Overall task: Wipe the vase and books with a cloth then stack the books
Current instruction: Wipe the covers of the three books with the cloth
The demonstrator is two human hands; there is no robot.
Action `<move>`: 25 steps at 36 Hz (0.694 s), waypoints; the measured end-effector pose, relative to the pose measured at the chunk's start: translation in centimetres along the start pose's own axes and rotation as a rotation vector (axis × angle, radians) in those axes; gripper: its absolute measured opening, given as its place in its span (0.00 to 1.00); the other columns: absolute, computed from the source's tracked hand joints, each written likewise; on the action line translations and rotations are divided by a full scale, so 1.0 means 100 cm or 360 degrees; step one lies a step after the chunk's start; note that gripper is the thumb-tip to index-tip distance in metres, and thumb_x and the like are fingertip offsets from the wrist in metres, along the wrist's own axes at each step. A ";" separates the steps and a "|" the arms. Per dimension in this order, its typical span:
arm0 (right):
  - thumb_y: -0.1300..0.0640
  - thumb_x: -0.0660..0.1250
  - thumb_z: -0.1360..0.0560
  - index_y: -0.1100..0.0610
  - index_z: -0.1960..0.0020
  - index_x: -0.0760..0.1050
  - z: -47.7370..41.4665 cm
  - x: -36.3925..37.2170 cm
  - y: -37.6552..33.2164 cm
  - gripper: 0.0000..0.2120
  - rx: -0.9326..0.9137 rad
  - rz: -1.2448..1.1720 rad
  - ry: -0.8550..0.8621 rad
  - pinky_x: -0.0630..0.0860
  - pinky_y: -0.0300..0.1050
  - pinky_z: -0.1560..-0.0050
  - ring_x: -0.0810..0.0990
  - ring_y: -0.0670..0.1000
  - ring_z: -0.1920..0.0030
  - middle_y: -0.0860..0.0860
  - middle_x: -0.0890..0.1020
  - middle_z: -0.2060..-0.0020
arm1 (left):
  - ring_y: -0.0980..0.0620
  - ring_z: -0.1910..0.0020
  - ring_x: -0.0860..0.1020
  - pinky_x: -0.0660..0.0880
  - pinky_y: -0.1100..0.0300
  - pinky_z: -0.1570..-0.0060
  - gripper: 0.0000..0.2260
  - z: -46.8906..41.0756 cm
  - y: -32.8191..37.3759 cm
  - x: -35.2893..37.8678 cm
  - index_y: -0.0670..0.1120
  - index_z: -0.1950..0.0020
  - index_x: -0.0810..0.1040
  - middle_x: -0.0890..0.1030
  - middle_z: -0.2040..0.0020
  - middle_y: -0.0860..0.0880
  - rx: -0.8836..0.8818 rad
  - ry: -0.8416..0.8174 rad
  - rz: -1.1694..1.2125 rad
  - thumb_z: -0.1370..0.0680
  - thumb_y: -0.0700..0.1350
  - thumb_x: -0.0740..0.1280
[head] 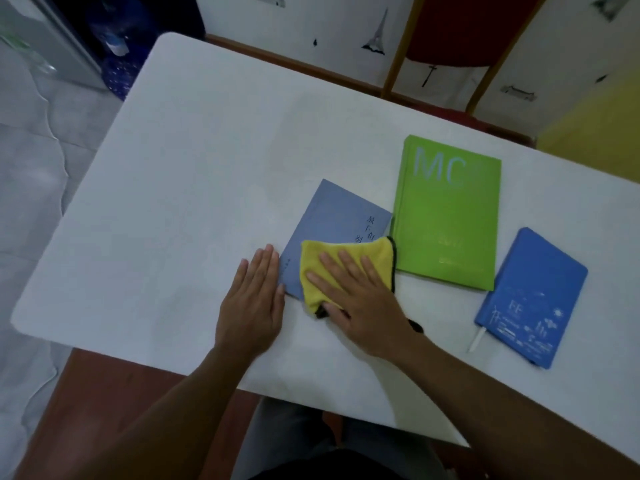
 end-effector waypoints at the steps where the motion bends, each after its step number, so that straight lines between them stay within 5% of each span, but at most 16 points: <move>1: 0.46 0.56 0.15 0.44 0.18 0.57 0.002 -0.002 0.009 0.26 0.0014 -0.0002 0.0004 0.53 0.62 0.20 0.51 0.54 0.17 0.47 0.55 0.17 | 0.43 0.19 0.64 0.62 0.42 0.21 0.24 0.000 0.000 0.000 0.36 0.19 0.63 0.65 0.19 0.39 0.0003 0.0016 0.0002 0.14 0.47 0.56; 7: 0.52 0.51 0.16 0.50 0.19 0.63 -0.045 -0.005 0.022 0.25 0.0378 -0.0200 0.0092 0.53 0.63 0.20 0.58 0.60 0.18 0.52 0.61 0.18 | 0.43 0.19 0.63 0.62 0.43 0.20 0.24 -0.001 0.003 -0.003 0.37 0.19 0.63 0.65 0.19 0.39 0.0015 0.0029 -0.0009 0.14 0.46 0.57; 11: 0.63 0.58 0.16 0.56 0.23 0.69 -0.058 -0.009 0.020 0.21 0.0465 -0.0504 0.0207 0.57 0.63 0.20 0.62 0.61 0.20 0.55 0.67 0.21 | 0.44 0.18 0.62 0.61 0.44 0.20 0.25 0.000 0.003 -0.003 0.37 0.19 0.62 0.65 0.19 0.40 -0.0001 0.0010 0.0001 0.14 0.47 0.57; 13: 0.62 0.58 0.16 0.56 0.25 0.71 -0.052 -0.018 0.024 0.20 0.0560 -0.0689 0.0248 0.66 0.56 0.24 0.74 0.63 0.28 0.59 0.76 0.28 | 0.44 0.18 0.62 0.61 0.44 0.19 0.25 0.000 0.003 -0.003 0.37 0.19 0.62 0.65 0.19 0.40 0.0000 0.0018 0.0010 0.14 0.47 0.56; 15: 0.60 0.59 0.16 0.56 0.25 0.72 -0.040 -0.032 0.026 0.20 0.0600 -0.0832 0.0324 0.75 0.39 0.40 0.83 0.62 0.45 0.61 0.84 0.41 | 0.45 0.18 0.62 0.60 0.45 0.19 0.25 0.000 0.003 -0.002 0.38 0.19 0.62 0.64 0.18 0.40 0.0000 0.0008 0.0010 0.14 0.48 0.55; 18: 0.60 0.60 0.16 0.57 0.28 0.75 -0.010 -0.040 0.010 0.18 0.0515 -0.0899 0.0346 0.69 0.26 0.46 0.82 0.56 0.46 0.58 0.85 0.42 | 0.45 0.18 0.61 0.59 0.45 0.19 0.25 0.000 0.002 -0.001 0.38 0.18 0.61 0.63 0.18 0.41 -0.0011 -0.0012 0.0011 0.14 0.48 0.55; 20: 0.56 0.59 0.15 0.56 0.25 0.73 0.008 -0.028 -0.007 0.19 0.0388 -0.0854 0.0269 0.67 0.33 0.32 0.78 0.56 0.34 0.58 0.81 0.33 | 0.44 0.18 0.62 0.60 0.44 0.19 0.25 0.000 0.001 0.000 0.37 0.19 0.62 0.63 0.18 0.40 -0.0011 0.0009 0.0013 0.14 0.47 0.55; 22: 0.52 0.60 0.15 0.57 0.23 0.69 0.014 -0.008 -0.019 0.22 0.0112 -0.0559 0.0190 0.56 0.49 0.19 0.64 0.57 0.20 0.55 0.70 0.23 | 0.44 0.18 0.63 0.61 0.44 0.20 0.25 0.001 0.000 0.001 0.37 0.19 0.63 0.65 0.19 0.40 0.0002 0.0032 0.0004 0.14 0.47 0.55; 25: 0.46 0.60 0.15 0.56 0.19 0.61 0.003 0.011 -0.022 0.29 -0.0014 -0.0180 0.0136 0.54 0.61 0.19 0.52 0.57 0.17 0.52 0.59 0.18 | 0.44 0.18 0.63 0.60 0.44 0.19 0.25 0.001 0.000 0.002 0.37 0.19 0.63 0.64 0.19 0.40 0.0010 0.0012 -0.0013 0.13 0.48 0.54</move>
Point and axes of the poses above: each hand's wrist, its own z-axis away from the middle knuckle, its own x-axis out of the palm, y = z × x, the point moved 3 cm from there along -z, towards the middle knuckle
